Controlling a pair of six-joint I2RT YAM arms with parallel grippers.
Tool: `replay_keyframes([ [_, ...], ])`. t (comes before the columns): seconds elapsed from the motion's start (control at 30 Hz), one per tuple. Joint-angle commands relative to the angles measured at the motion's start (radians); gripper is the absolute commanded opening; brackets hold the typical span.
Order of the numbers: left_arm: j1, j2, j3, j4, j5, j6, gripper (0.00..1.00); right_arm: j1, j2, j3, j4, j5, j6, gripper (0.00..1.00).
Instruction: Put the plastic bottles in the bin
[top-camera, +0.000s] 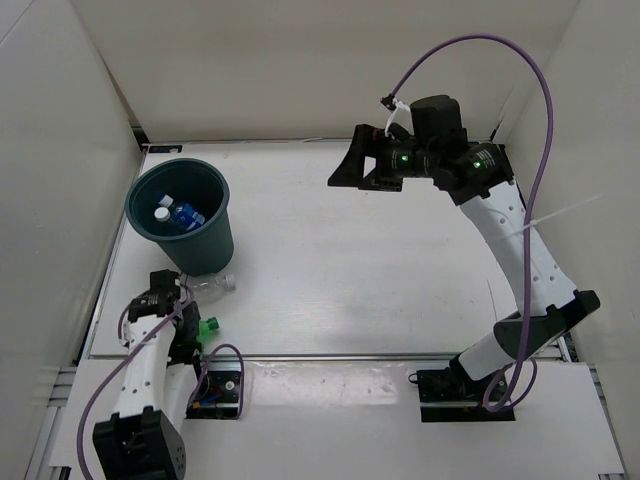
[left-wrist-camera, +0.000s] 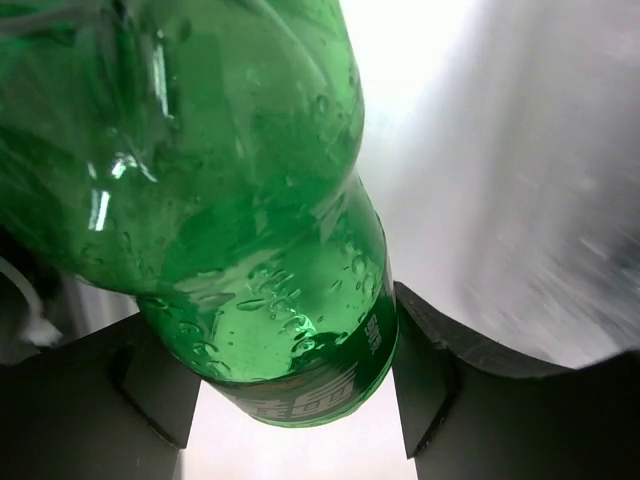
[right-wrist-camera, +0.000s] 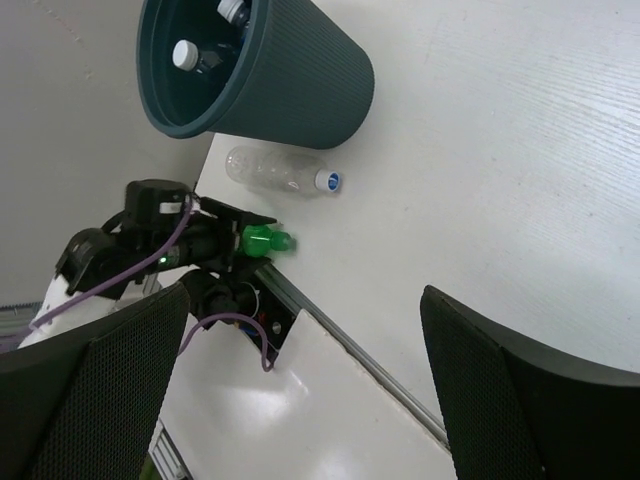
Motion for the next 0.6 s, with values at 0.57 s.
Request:
replay_keyframes([
  [0.57,0.004,0.071,0.877,0.108,-0.218,0.472,0.46,-0.022,-0.038,0.038,0.003,-0.060,0.028,1.00],
])
